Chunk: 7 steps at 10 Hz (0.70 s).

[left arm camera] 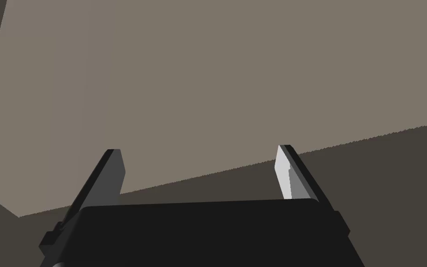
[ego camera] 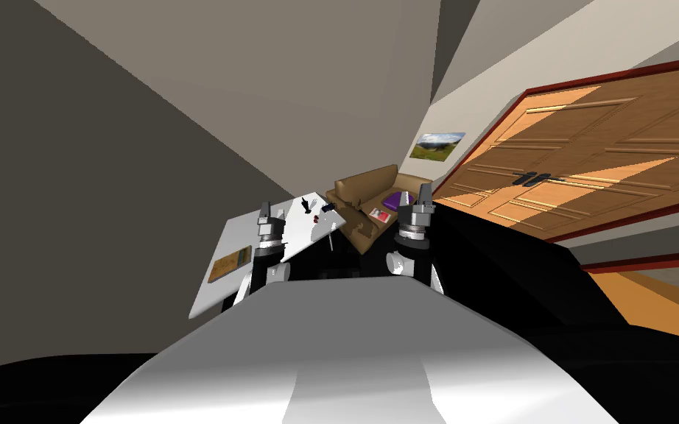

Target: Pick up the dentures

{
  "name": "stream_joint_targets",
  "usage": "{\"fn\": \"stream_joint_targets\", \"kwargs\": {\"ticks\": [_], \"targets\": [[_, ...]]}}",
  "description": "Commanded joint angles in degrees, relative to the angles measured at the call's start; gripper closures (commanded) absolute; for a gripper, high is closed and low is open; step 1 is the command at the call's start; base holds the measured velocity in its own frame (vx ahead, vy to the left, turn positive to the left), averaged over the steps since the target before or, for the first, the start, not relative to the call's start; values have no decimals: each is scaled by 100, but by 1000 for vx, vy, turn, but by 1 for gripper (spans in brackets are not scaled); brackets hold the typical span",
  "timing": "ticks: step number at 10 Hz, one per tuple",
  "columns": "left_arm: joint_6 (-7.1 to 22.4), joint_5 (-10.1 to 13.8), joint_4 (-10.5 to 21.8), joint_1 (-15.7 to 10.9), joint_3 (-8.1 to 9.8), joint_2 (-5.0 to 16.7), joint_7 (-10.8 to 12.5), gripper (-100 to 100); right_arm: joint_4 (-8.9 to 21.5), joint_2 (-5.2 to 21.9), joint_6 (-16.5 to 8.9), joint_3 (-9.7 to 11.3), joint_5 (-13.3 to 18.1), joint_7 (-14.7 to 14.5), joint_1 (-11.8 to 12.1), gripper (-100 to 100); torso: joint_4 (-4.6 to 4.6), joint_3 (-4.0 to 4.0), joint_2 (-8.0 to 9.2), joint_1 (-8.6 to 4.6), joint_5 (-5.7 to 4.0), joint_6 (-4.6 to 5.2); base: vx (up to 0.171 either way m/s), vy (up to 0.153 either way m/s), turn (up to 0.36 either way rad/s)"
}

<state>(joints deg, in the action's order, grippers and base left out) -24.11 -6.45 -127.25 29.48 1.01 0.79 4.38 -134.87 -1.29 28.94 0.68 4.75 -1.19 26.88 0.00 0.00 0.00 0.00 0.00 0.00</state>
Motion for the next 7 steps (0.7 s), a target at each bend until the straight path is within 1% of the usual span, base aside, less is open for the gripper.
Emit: {"fn": "stream_joint_targets", "kwargs": {"ticks": [1,4,7], "targets": [[137,69,72,-61,-7,265,47,-100,0,0,0,0,0,0,0,0,0,0,0,0,0,0,9,-10,-4],[462,232,235,-204,-23,589,160,-100,0,0,0,0,0,0,0,0,-2,-6,-10,-8,-2,0,25,-27,-3],[918,467,457,-407,-46,864,322,-100,0,0,0,0,0,0,0,0,-3,-8,-14,-10,-2,0,32,-32,-5]]}}
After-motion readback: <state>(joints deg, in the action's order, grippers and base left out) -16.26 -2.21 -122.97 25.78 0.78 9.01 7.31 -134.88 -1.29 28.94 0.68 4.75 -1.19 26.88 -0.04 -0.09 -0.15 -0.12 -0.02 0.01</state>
